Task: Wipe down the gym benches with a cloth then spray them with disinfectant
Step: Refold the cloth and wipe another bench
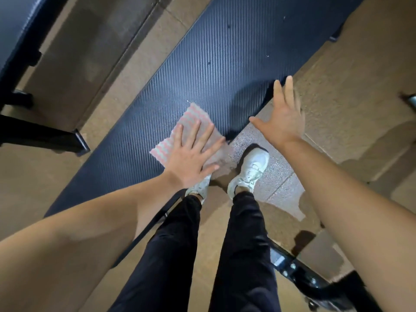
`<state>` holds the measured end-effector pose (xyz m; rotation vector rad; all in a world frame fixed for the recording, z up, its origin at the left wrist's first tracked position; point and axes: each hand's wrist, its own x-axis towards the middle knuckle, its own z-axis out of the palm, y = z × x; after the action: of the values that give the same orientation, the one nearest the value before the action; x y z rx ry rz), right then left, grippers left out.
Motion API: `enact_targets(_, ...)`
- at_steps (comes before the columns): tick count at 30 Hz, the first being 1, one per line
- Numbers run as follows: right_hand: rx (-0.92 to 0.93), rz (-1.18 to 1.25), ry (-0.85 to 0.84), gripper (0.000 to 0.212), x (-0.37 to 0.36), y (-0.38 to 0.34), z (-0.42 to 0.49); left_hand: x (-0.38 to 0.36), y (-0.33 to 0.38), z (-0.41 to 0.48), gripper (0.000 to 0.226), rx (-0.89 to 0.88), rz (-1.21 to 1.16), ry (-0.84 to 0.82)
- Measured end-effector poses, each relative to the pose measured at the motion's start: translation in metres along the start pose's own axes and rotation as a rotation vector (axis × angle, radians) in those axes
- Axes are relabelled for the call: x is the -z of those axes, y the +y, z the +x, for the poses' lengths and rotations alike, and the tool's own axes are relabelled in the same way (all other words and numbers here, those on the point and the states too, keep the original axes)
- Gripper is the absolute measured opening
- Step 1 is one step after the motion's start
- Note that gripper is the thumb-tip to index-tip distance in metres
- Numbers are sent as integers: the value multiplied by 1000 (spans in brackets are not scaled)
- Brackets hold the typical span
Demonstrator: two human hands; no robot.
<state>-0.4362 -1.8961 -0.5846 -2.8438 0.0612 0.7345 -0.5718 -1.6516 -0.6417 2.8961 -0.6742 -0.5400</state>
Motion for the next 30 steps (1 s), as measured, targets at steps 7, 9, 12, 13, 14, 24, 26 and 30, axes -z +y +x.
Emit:
enact_targets(7,73,-152,-74,114,8,10,20,33,-50,58,79,130,-14,37)
enact_targets(9,84,-214,-110,116,12,8,25,49,-69,84,79,229,-56,32)
enact_targets(12,111,-262,-134,116,16,8,31,72,-95,118,78,386,-103,18)
enact_targets(13,116,-270,-143,116,18,9,32,78,-99,128,78,423,-115,12)
enact_targets(14,122,-273,-149,115,18,11,33,81,-100,135,79,447,-120,9)
enact_targets(24,205,-54,-156,87,33,38,41,66,-25,145,81,397,-116,13)
enact_targets(26,212,108,-175,75,41,49,45,63,-3,145,83,326,-115,2)
enact_targets(30,104,349,-49,65,62,68,64,57,24,143,85,192,-55,-24)
